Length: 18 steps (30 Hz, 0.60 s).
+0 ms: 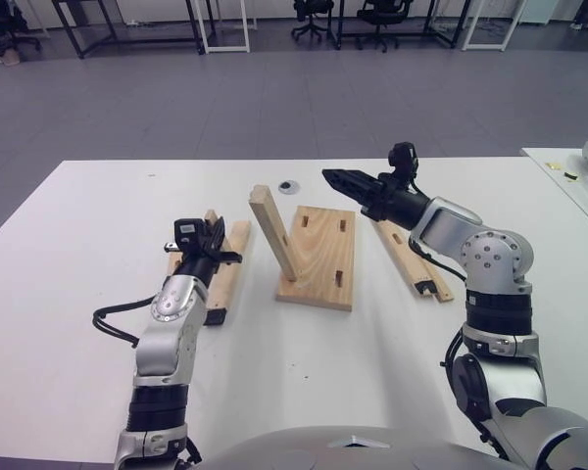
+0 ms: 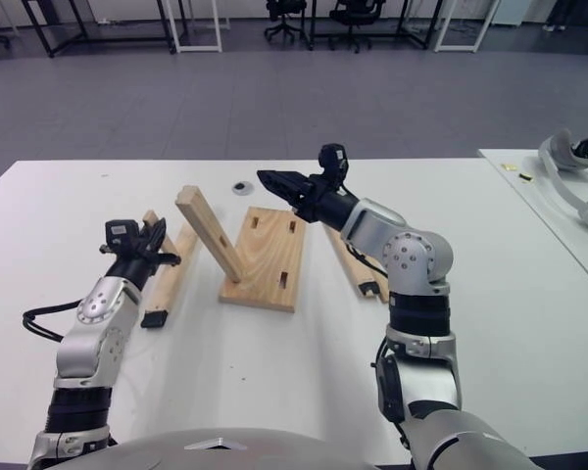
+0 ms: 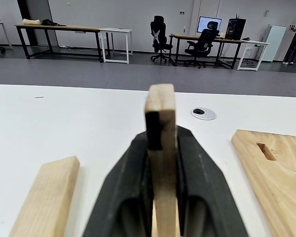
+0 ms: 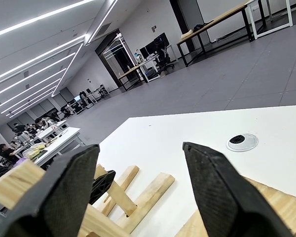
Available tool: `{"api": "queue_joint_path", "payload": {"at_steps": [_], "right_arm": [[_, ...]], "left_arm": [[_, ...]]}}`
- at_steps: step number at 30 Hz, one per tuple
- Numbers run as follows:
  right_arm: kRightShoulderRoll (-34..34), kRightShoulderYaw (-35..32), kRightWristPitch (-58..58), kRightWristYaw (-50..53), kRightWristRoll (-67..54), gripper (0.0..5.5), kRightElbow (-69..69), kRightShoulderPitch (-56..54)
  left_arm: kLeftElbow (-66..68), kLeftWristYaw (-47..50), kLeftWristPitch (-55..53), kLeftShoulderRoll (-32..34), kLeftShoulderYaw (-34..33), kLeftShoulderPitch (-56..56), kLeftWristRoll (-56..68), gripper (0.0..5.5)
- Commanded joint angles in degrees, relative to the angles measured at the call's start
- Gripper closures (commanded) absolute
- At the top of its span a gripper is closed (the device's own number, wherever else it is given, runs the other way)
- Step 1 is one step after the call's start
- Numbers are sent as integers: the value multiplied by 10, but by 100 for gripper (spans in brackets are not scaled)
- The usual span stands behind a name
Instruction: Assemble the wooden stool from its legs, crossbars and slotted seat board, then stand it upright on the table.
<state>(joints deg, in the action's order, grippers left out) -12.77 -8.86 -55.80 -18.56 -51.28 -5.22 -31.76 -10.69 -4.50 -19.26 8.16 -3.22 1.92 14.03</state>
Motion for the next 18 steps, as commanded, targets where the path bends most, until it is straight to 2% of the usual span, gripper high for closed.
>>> {"api": "queue_joint_path", "payload": {"at_steps": [1,2,3,11,18], "right_arm": [[3,-11,1,13,7,238,8,-3],[3,-10,1,14,7,238,8,-3],[4,-10,1,14,7,238,7,-2],[7,-12,-3,15,5,238,3,0],[13,-15,-3,22,2,238,-6,8]], "left_arm": [[65,4,-140,-2,66,-75,-29,512],[61,10,-140,0,68,-71,-36,512],[58,12,-138,0,69,-68,-39,475],[43,31,-150,-15,43,-62,-43,351],[13,30,-140,20,68,-46,-96,246]]}}
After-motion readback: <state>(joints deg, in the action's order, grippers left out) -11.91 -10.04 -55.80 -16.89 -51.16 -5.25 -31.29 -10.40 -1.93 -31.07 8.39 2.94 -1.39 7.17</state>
